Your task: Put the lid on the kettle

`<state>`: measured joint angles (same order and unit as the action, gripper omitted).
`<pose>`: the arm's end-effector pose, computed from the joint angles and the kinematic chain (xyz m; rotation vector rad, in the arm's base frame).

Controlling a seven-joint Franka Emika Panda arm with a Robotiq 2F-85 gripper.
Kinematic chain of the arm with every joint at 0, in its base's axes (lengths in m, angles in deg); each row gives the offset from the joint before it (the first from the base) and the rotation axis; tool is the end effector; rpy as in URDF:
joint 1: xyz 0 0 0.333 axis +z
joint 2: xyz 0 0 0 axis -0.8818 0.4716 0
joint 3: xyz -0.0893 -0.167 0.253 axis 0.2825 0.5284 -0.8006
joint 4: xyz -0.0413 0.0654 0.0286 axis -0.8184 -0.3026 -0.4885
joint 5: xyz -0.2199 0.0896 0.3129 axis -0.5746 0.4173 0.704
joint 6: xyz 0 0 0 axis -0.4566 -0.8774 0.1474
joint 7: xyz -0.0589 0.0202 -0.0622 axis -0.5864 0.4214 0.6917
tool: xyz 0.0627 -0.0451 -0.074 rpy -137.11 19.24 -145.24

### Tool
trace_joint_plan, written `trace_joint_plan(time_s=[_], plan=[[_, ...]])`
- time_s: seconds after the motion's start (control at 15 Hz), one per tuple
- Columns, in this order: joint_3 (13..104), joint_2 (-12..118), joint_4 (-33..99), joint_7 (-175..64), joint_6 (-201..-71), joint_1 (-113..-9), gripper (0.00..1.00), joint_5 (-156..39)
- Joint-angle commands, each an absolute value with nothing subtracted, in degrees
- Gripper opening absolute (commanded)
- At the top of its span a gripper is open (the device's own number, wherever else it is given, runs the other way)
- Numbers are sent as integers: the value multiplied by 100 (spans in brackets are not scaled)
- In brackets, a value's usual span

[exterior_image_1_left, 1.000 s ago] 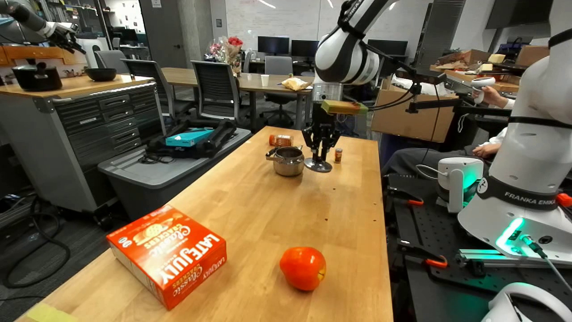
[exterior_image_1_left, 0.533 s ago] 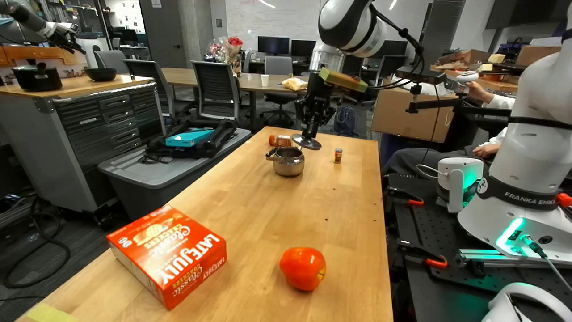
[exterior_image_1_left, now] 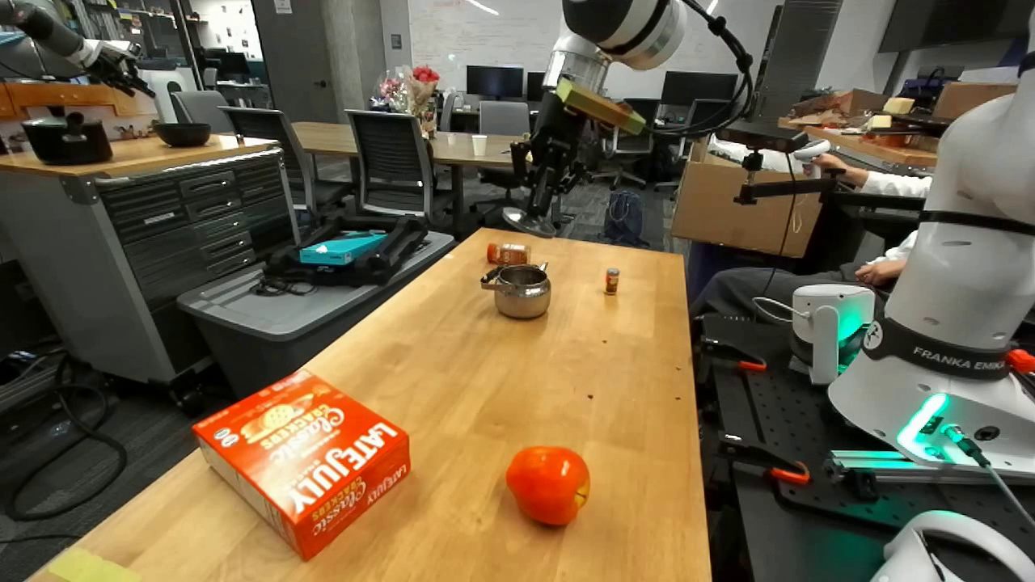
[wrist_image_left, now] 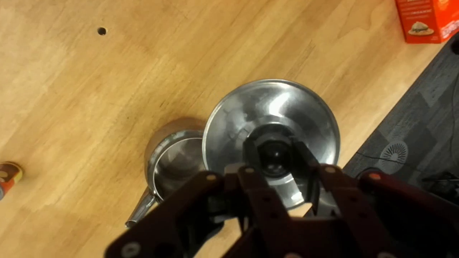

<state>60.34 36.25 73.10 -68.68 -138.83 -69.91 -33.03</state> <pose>0.5035 -0.1208 0.3557 -2.6182 1.1480 -0.1261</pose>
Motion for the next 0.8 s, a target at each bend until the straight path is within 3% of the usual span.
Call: trace_joint_plan(time_s=[0.0,0.73], plan=[[6084,3988,6677,-7380,-13490,-6954,7,-3460],[6231,5270,5250,-8061,-12594,-6976,7,-3535]])
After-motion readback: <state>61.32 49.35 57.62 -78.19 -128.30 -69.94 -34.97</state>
